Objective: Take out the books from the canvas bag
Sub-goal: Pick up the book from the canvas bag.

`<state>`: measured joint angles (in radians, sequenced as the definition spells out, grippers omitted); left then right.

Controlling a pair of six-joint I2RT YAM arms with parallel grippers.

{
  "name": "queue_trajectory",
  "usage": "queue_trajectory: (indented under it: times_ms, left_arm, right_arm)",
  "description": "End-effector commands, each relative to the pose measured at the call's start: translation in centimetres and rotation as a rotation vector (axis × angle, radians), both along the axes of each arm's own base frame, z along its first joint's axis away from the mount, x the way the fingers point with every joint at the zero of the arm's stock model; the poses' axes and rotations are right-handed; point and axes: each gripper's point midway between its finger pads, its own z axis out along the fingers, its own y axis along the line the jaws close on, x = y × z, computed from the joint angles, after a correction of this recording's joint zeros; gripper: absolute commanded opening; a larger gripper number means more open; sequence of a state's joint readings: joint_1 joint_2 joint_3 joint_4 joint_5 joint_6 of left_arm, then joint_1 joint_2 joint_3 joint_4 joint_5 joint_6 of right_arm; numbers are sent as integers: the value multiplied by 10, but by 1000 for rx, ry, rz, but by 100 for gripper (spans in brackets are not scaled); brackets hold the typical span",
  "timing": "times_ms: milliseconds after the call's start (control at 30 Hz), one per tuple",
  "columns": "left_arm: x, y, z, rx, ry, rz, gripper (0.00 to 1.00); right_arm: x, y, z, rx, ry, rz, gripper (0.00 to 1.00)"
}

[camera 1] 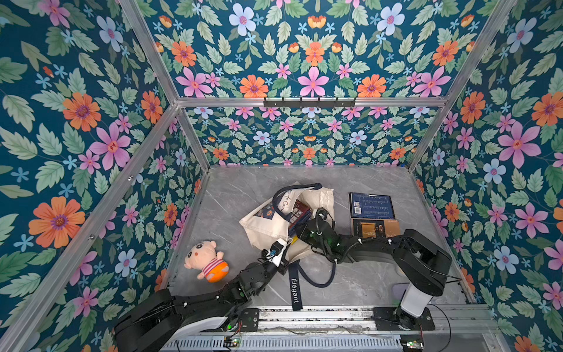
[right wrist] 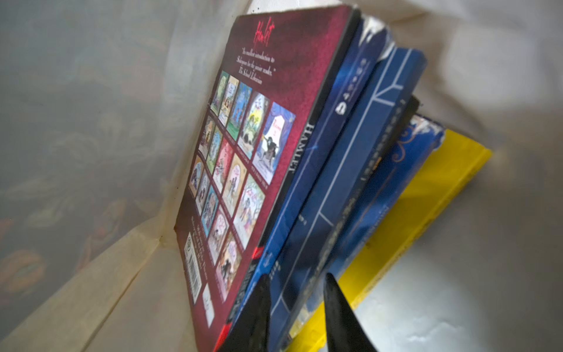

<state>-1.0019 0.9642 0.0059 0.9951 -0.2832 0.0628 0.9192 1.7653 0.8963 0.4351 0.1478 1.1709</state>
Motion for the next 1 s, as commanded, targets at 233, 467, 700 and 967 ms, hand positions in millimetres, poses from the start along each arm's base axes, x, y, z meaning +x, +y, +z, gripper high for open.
queue_trajectory:
  times_ms: [233,467,700,967]
  left_arm:
    - [-2,0,14,-47,-46,-12,0]
    - [-2,1,15,-49,-49,-7,0]
    - [-1,2,15,-49,-47,0,0]
    - [-1,1,14,-47,-42,0,0]
  right_arm:
    - [15,12,3,88,-58,-31,24]
    - [13,-5,11,98,-94,-78,1]
    - [1,-32,24,60,-96,-110,0]
    - [1,-26,20,113,-124,-82,38]
